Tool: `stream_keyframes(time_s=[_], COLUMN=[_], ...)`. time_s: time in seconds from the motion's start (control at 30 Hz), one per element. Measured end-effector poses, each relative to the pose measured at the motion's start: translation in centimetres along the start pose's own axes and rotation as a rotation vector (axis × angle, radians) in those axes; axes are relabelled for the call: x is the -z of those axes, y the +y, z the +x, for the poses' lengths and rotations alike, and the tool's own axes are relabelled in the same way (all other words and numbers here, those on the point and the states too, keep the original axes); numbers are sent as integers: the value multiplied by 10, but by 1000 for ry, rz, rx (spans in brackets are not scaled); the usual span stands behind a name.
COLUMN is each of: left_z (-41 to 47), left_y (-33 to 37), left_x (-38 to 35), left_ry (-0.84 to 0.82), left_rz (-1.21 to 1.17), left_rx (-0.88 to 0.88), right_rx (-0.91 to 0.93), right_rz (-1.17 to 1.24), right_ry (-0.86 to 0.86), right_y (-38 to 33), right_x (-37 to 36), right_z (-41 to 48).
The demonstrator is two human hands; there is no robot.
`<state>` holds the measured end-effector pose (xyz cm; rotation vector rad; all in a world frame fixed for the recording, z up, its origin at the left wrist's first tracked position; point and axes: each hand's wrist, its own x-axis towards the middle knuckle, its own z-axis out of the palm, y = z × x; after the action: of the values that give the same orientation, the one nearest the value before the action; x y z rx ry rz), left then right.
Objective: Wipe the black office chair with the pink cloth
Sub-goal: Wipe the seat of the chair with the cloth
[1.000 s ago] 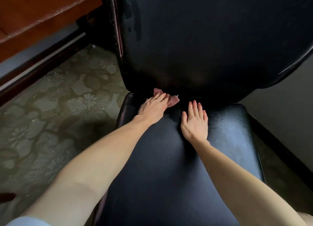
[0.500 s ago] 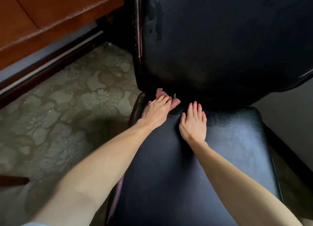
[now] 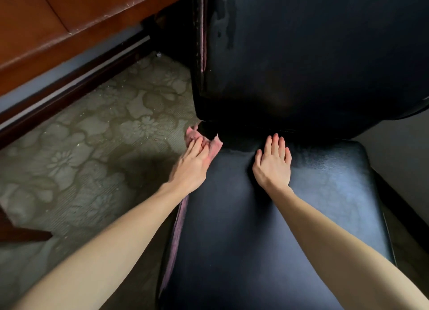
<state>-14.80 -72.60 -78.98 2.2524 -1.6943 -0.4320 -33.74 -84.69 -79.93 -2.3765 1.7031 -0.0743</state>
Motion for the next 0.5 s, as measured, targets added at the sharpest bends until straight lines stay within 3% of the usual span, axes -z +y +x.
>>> stream_keyframes(time_s=[0.27,0.5], left_z=[66,56], left_y=[8,-2], left_x=[1,3], left_ry=[-130,-122], left_rz=[-137,-124], left_rx=[228,141], right_rx=[162,165], right_rz=[-31,-32], right_ry=[-62,-50], right_y=[-25,-23], right_x=[-8,-10], right_z=[-32,-29])
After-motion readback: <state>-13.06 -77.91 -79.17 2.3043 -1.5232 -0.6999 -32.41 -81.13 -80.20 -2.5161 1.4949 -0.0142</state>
